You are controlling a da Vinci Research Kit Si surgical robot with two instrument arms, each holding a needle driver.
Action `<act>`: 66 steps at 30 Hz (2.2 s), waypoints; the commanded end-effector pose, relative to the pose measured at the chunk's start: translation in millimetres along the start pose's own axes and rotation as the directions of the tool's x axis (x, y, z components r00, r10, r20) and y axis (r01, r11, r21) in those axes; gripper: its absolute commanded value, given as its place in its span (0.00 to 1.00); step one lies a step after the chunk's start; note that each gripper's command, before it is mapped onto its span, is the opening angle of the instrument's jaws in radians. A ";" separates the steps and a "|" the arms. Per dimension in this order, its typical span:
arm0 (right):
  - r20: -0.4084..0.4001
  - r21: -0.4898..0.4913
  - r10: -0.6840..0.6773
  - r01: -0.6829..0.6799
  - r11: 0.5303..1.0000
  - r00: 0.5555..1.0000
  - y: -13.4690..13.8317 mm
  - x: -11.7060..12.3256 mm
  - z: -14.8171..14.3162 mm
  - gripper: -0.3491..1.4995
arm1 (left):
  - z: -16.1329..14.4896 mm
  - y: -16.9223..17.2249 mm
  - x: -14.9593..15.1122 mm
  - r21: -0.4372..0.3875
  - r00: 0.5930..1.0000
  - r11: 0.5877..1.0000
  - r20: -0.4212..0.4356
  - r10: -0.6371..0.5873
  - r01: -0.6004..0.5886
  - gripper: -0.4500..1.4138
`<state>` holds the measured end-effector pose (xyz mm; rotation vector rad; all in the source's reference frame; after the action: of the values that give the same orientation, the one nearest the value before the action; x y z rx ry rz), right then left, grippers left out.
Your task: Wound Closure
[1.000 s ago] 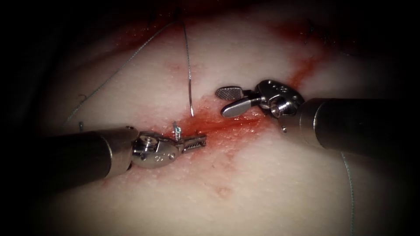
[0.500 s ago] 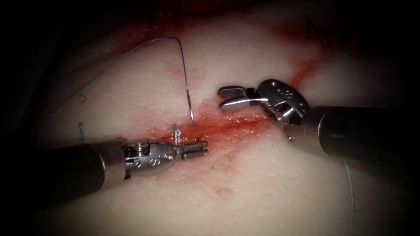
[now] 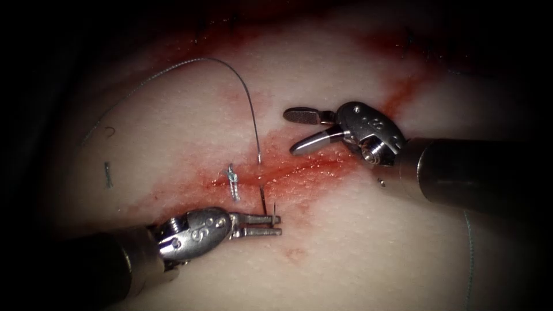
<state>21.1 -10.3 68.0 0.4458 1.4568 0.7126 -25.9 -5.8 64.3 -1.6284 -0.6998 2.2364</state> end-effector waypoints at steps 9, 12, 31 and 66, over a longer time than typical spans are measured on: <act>0.007 0.028 0.024 -0.024 0.999 1.000 -0.5 -0.8 -0.2 0.67 | -0.2 1.9 2.2 -0.121 0.991 0.989 -0.093 -0.097 0.085 0.00; 0.010 0.033 0.072 -0.072 0.997 0.997 -0.8 -0.9 -0.2 0.66 | -0.5 2.0 3.1 -0.098 0.991 0.991 -0.093 -0.095 0.086 0.00; 0.031 0.045 0.465 -0.466 0.884 0.885 -2.2 4.6 -0.8 0.81 | -7.7 -4.9 12.4 0.341 0.884 0.818 0.120 0.452 -0.464 0.00; 0.074 0.059 0.756 -0.759 0.648 0.651 -5.5 4.5 2.8 0.74 | 0.9 -3.7 2.9 0.353 0.783 0.700 0.304 0.542 -0.621 0.00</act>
<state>23.8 -10.9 60.6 1.1782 1.2271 1.3071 -27.3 -1.2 63.5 -1.5600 0.3731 2.7225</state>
